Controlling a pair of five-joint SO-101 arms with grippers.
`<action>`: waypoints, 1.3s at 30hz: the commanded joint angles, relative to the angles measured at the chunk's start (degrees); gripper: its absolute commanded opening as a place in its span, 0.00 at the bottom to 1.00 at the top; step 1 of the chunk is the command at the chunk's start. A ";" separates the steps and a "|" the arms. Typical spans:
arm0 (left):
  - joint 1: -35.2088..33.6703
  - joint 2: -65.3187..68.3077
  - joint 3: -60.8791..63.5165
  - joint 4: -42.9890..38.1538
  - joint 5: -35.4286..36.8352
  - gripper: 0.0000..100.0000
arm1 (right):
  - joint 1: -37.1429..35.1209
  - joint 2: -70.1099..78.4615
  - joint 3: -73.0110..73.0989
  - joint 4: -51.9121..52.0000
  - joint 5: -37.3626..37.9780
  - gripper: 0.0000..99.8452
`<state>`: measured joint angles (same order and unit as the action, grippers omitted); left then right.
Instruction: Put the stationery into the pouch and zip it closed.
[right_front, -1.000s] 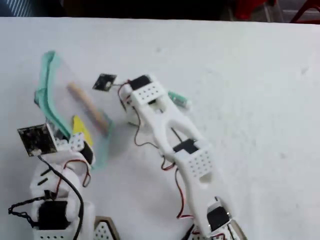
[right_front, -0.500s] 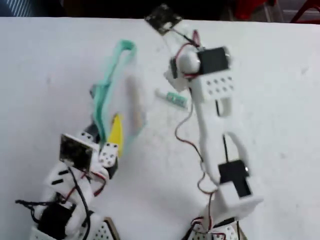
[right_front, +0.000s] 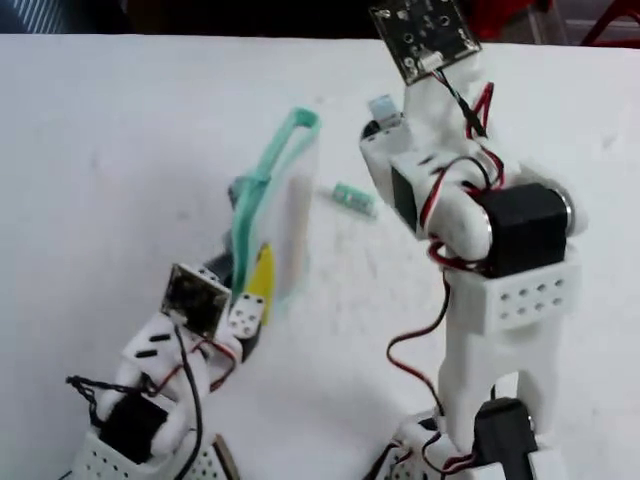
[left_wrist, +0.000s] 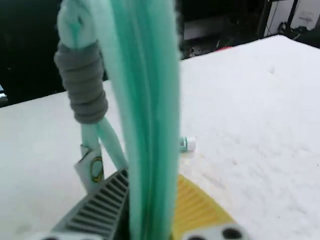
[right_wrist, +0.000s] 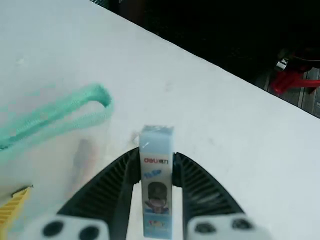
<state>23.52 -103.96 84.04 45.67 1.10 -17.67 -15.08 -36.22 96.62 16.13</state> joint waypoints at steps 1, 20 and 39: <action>1.98 -0.75 -1.58 2.37 -1.85 0.02 | 0.40 -2.15 -2.55 1.10 -0.53 0.02; 1.63 -0.75 -6.77 12.66 -4.48 0.02 | -5.23 -2.42 -2.99 -5.85 -9.41 0.02; 1.63 -0.84 -11.60 19.25 -4.48 0.02 | -12.79 -9.80 -2.37 -5.32 -11.43 0.02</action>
<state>24.92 -104.31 76.13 64.40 -2.59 -30.07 -23.78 -36.31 92.22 5.58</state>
